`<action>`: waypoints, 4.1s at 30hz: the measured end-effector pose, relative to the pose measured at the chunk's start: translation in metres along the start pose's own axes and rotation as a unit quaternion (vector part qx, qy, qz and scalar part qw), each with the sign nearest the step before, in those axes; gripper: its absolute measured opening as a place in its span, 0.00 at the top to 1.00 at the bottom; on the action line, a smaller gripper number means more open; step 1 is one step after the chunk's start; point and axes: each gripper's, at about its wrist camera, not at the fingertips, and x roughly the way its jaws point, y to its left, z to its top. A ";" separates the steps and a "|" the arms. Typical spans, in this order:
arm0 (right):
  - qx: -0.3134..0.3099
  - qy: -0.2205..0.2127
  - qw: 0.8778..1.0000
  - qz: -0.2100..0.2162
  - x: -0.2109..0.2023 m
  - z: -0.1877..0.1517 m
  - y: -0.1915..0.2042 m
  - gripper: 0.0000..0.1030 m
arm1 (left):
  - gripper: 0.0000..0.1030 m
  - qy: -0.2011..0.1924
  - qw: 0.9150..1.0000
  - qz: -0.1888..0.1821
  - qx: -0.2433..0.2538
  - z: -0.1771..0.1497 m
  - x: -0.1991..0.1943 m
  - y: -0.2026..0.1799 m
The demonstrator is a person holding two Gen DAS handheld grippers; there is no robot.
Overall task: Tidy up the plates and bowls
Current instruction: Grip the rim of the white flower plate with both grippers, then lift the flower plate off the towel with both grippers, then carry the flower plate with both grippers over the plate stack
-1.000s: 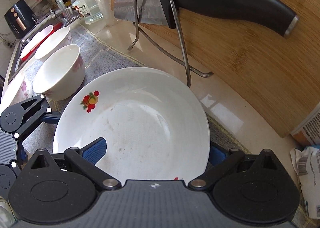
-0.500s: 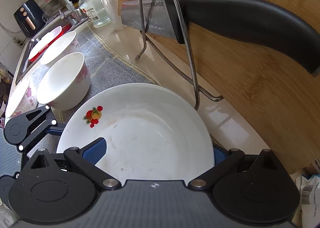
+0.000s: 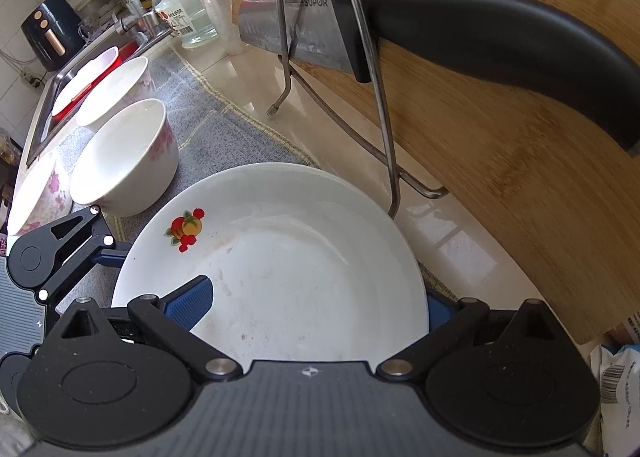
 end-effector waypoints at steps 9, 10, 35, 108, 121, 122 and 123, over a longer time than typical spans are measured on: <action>-0.010 0.011 1.000 0.000 -0.002 -0.004 0.003 0.00 | 0.01 0.001 1.000 0.000 0.009 -0.001 -0.001 0.000; -0.006 0.009 1.000 0.000 -0.002 -0.004 0.003 0.00 | 0.01 0.000 1.000 0.001 0.009 -0.001 -0.001 0.000; 0.016 0.006 1.000 -0.006 -0.006 -0.008 0.010 0.00 | 0.01 0.012 1.000 -0.002 0.028 0.002 -0.004 -0.004; 0.175 -0.083 0.975 -0.113 -0.135 -0.163 0.047 0.00 | 0.01 -0.012 0.969 -0.154 0.192 0.023 -0.066 -0.100; 0.229 -0.082 0.961 -0.135 -0.144 -0.198 0.035 0.00 | 0.01 -0.003 0.956 -0.202 0.215 0.027 -0.053 -0.112; 0.231 -0.082 0.960 -0.136 -0.143 -0.199 0.035 0.00 | 0.01 -0.002 0.955 -0.203 0.215 0.027 -0.053 -0.112; 0.232 -0.081 0.960 -0.136 -0.143 -0.199 0.034 0.00 | 0.01 -0.001 0.955 -0.204 0.215 0.027 -0.052 -0.112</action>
